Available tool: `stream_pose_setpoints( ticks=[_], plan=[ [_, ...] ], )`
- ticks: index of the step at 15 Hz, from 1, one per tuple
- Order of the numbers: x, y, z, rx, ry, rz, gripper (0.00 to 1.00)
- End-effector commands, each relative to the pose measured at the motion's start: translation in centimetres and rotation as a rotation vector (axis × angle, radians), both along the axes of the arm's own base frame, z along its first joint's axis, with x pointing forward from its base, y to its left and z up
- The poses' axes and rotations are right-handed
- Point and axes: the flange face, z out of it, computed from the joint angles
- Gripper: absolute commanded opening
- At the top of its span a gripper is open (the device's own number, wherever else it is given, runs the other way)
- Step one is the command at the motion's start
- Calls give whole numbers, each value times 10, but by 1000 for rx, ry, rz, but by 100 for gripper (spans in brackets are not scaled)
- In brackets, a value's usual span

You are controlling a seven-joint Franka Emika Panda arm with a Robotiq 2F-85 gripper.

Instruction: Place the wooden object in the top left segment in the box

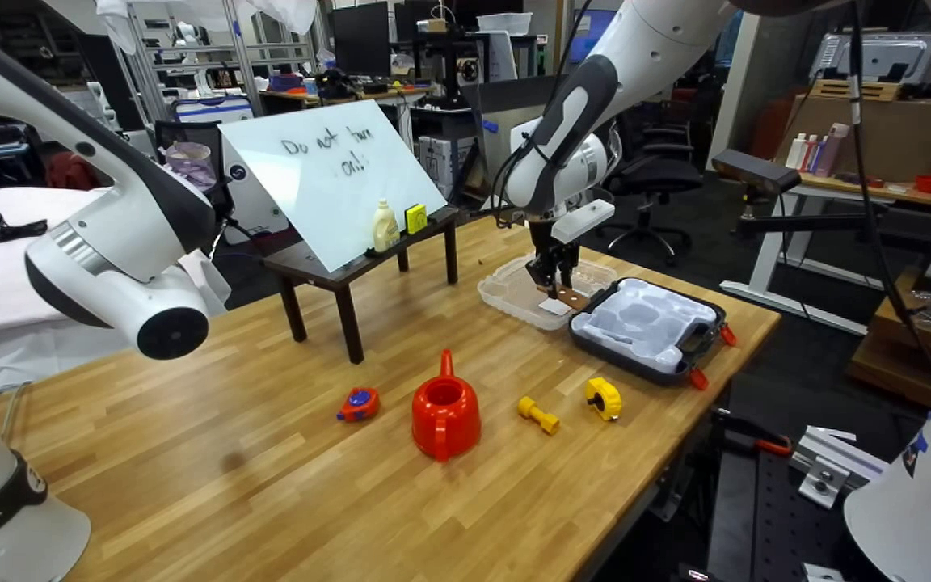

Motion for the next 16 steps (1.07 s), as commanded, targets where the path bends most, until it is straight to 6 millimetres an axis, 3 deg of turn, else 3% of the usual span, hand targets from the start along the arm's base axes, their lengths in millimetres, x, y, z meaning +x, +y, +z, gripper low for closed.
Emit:
stream_pose_setpoints(
  ticks=[1, 10, 16],
  plan=[
    [-12, -18, 2, -33, -5, -113, 18],
    [-28, -46, 2, -15, -12, -336, 18],
    [-89, -57, 19, 35, -20, -668, 18]
  ],
)
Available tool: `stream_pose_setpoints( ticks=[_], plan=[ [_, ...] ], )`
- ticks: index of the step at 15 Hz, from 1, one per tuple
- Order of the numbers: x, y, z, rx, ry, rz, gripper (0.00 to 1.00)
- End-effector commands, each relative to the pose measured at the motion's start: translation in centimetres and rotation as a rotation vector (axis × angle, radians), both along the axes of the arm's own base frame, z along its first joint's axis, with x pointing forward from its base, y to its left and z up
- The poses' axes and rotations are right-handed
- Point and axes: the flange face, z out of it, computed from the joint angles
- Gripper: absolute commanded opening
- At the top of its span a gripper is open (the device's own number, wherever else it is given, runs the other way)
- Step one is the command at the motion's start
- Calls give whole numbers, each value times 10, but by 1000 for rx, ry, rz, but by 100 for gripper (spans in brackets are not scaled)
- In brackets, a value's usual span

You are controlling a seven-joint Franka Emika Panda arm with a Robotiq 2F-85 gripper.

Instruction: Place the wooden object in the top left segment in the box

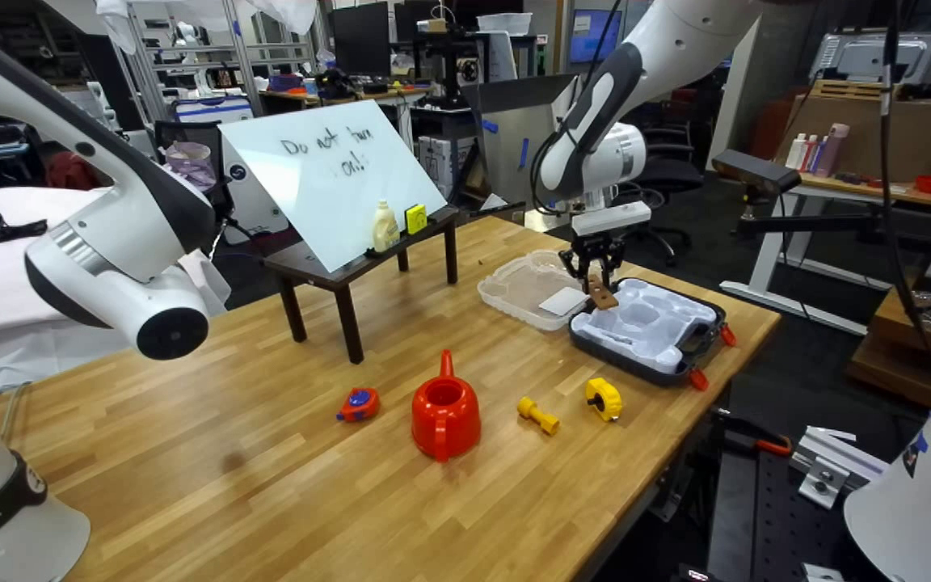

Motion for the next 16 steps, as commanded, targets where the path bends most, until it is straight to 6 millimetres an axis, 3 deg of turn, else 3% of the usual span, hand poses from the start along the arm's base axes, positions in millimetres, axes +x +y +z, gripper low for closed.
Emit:
stream_pose_setpoints(
  ticks=[1, 6, 12, 13, 16],
  plan=[
    [-37, 2, 20, 31, -30, -198, 18],
    [-68, 4, 38, 48, -68, -404, 18],
    [-63, 9, 36, 75, -65, -429, 18],
    [-62, 10, 36, 77, -65, -428, 43],
    [-63, 10, 34, 77, -61, -429, 43]
  ],
)
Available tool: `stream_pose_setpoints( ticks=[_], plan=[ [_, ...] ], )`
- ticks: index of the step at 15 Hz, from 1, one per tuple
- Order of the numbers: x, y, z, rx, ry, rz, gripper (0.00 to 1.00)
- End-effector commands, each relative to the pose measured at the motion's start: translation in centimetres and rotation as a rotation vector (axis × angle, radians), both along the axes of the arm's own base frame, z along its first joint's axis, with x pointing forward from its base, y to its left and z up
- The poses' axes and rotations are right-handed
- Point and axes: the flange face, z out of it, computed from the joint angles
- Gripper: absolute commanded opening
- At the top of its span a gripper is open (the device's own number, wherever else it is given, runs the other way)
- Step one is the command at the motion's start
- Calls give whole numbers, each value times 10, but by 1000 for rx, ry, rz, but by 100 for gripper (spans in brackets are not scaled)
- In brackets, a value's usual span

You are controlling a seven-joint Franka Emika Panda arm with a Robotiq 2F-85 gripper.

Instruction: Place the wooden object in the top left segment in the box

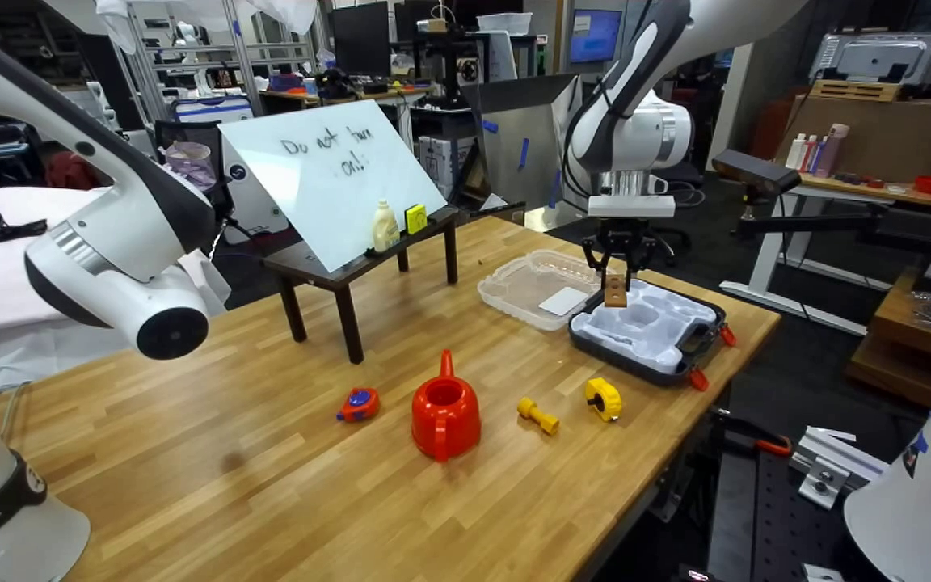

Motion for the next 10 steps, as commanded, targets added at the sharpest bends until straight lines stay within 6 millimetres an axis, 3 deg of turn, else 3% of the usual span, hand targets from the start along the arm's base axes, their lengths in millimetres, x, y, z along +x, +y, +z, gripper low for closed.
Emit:
stream_pose_setpoints(
  ticks=[1, 7, 8, 10],
  plan=[
    [0, 0, 0, 0, 1, 0, 43],
    [0, 0, 0, 0, 1, 0, 43],
    [3, -2, 0, -10, 6, -9, 18],
    [12, -11, -2, -2, -7, -56, 18]
  ],
)
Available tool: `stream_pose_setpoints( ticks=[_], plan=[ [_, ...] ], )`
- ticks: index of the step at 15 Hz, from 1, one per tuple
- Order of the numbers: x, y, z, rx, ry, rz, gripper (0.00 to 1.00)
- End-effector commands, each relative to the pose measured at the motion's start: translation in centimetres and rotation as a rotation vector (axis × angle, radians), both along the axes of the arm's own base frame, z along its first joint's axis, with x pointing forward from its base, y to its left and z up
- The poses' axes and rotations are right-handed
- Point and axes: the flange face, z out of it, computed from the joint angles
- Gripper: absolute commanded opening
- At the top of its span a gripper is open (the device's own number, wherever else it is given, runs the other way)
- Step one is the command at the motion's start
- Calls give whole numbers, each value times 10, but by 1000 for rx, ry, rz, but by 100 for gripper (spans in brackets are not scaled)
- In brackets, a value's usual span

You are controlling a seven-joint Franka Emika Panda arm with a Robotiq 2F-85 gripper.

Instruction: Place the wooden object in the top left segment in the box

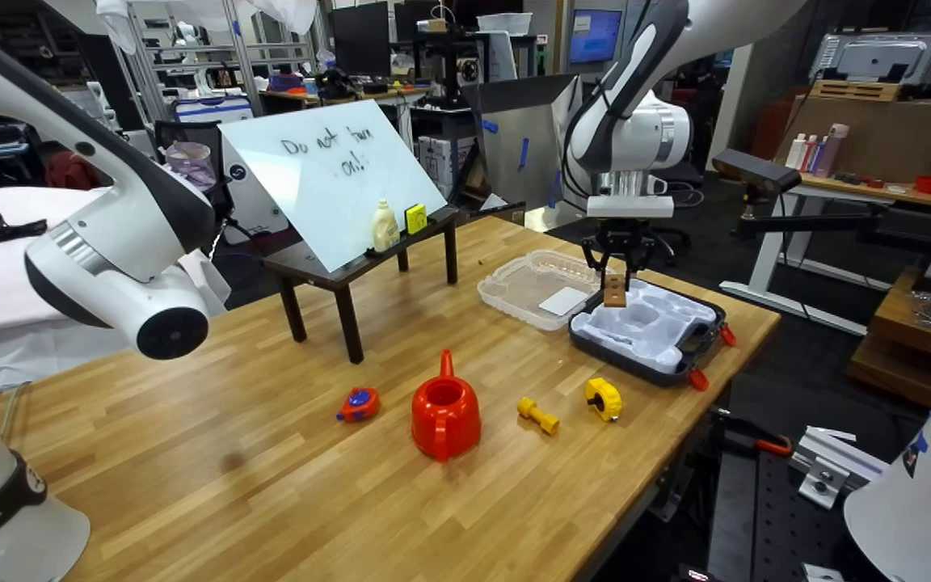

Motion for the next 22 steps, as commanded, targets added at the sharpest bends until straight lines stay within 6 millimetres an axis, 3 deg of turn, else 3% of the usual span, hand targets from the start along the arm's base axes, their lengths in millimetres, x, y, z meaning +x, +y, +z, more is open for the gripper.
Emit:
stream_pose_setpoints(
  ticks=[1, 4, 7, 10, 13, 22],
  plan=[
    [14, -18, -1, -3, -14, -84, 18],
    [17, -49, -3, -20, -22, -213, 18],
    [-2, -80, -16, -12, -2, -335, 18],
    [-23, -96, -28, 2, 19, -412, 18],
    [-30, -103, -34, 15, 34, -468, 18],
    [-13, -103, -38, 38, 57, -517, 18]
  ],
)
